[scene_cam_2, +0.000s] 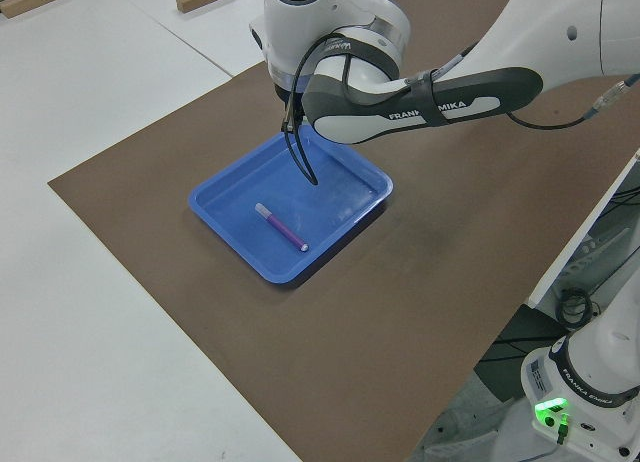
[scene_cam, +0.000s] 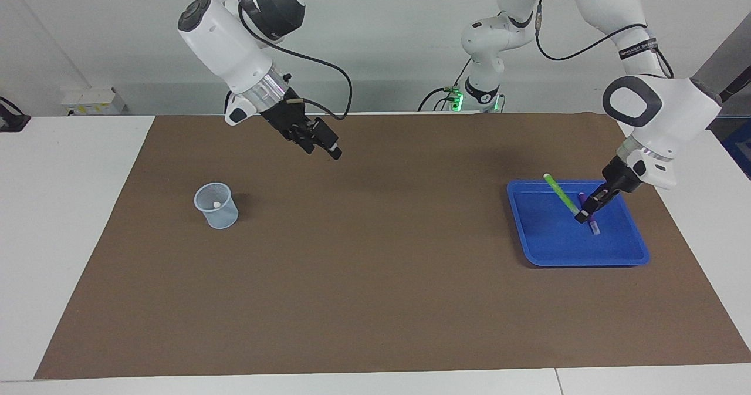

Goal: Transfer and insert pens with both arms
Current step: 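Lift the green pen with the left gripper while the right gripper approaches it, then close the right gripper on the free end of the green pen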

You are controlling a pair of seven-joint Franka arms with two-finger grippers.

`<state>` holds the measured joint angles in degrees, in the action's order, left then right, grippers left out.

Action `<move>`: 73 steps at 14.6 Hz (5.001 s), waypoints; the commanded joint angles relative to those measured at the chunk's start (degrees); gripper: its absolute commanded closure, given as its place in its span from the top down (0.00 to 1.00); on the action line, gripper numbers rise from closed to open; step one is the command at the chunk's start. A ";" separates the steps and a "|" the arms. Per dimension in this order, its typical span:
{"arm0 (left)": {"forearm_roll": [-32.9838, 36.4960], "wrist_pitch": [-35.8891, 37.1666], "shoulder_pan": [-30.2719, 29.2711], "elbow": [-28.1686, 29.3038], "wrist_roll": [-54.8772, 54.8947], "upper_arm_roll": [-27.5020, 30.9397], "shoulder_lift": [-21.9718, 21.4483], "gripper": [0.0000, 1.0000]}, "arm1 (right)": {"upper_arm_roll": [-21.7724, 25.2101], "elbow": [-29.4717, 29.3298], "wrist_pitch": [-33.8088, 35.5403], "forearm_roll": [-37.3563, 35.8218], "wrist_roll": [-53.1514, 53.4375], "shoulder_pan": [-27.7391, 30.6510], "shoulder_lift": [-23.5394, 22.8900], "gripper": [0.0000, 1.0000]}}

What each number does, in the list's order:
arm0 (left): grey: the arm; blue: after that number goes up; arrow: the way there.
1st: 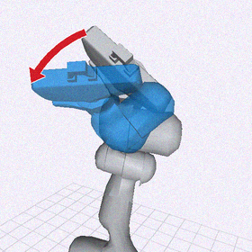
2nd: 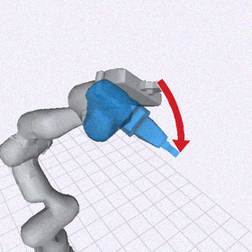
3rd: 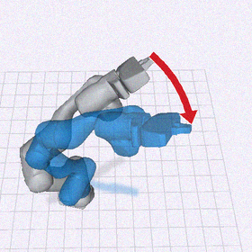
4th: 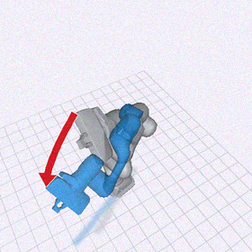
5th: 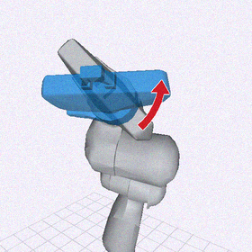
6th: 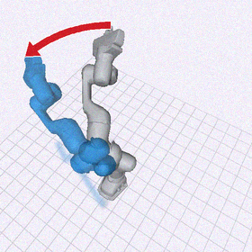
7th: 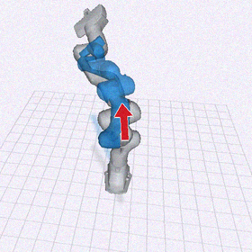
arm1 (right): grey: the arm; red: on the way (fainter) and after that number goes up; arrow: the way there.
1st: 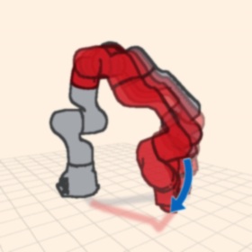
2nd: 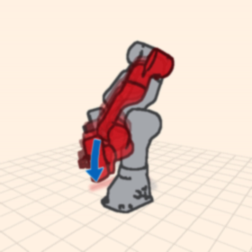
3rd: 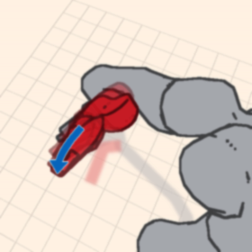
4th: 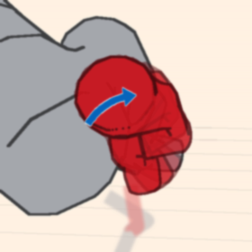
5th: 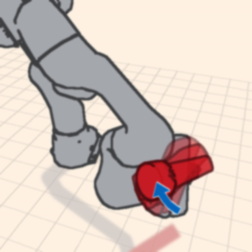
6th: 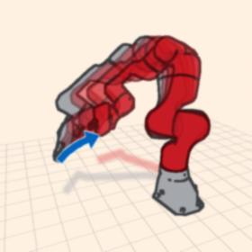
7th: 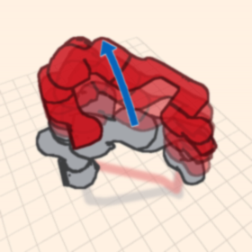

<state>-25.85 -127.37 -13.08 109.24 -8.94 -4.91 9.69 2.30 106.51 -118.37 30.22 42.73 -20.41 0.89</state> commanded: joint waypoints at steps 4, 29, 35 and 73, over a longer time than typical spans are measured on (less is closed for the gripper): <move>-3.07 -0.59 -0.28 0.18 -13.44 0.25 -2.57 0.00 | -0.19 2.13 -4.67 2.20 5.79 -3.57 0.52 1.00; -2.98 -27.92 16.24 23.64 -59.96 -0.45 -20.40 0.00 | -0.19 0.99 -15.78 6.61 0.44 -14.05 -6.08 1.00; -2.98 -28.28 16.15 28.30 -65.67 -3.17 -24.27 0.00 | -0.36 -2.78 -15.49 6.69 -4.67 -14.40 -7.48 1.00; -2.10 -26.96 14.83 30.42 -95.30 -15.04 -28.76 0.00 | -0.98 -12.29 -22.88 9.33 -7.92 -20.11 -18.82 0.61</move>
<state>-28.17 -154.40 2.56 137.92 -103.26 -19.18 -16.85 1.45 94.56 -142.77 40.52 36.09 -41.23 -18.19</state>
